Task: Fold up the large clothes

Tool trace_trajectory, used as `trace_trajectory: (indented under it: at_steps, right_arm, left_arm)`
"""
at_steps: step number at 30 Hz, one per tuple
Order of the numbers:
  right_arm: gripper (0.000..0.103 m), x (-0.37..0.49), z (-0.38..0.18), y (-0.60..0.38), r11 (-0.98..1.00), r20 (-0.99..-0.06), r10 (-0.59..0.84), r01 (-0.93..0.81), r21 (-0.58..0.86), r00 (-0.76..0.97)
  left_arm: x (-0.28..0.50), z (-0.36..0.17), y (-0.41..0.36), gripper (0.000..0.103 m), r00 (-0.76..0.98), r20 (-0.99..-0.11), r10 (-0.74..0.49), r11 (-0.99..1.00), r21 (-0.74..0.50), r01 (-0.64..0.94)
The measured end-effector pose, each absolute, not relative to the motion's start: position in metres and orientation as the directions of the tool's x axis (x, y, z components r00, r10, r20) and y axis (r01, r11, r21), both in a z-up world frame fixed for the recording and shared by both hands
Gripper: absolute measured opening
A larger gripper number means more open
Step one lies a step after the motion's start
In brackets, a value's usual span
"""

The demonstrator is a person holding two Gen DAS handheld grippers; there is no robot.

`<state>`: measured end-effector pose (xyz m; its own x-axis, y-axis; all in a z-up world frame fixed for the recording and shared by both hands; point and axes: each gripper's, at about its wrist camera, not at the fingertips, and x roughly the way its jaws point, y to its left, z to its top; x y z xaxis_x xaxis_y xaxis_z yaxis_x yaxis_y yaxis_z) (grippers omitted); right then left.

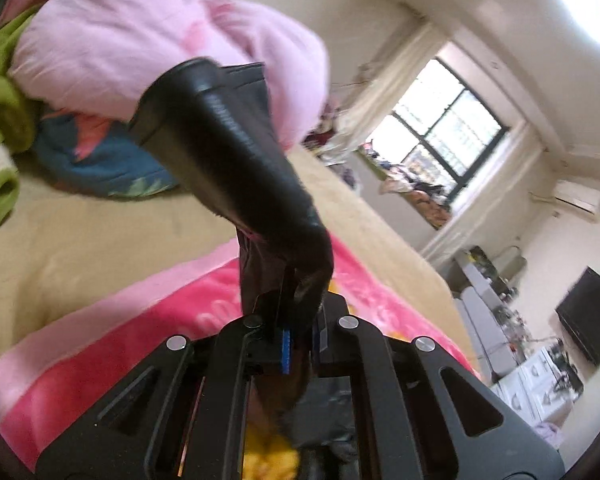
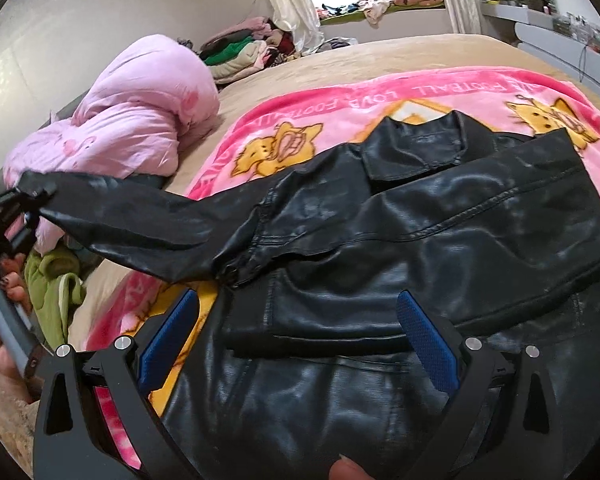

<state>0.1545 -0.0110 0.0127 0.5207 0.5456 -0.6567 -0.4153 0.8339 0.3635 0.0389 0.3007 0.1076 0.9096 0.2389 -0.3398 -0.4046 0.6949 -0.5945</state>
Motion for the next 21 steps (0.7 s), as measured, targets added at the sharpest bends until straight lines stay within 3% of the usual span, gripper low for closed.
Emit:
trace_trajectory:
  at_steps: [5,10,15,21]
  right_arm:
    - [0.098,0.157,0.012,-0.039,0.848,-0.651,0.529,-0.369,0.380,0.545]
    - [0.098,0.160,0.013,-0.072,0.867,-0.643,0.498,-0.306,0.393,0.582]
    - [0.098,0.165,0.015,-0.118,0.888,-0.636,0.444,-0.215,0.406,0.631]
    - [0.098,0.166,0.015,-0.177,0.907,-0.634,0.357,-0.093,0.411,0.686]
  left_arm:
    - [0.061,0.133,0.246,0.001,0.950,-0.271,0.156,0.807,-0.519,-0.281]
    - [0.090,0.144,0.183,0.001,0.971,-0.240,-0.010,0.885,-0.453,-0.103]
    - [0.118,0.136,0.137,0.001,0.954,-0.247,-0.168,0.895,-0.445,0.042]
    - [0.149,0.112,0.081,0.001,0.913,-0.314,-0.263,0.921,-0.362,0.141]
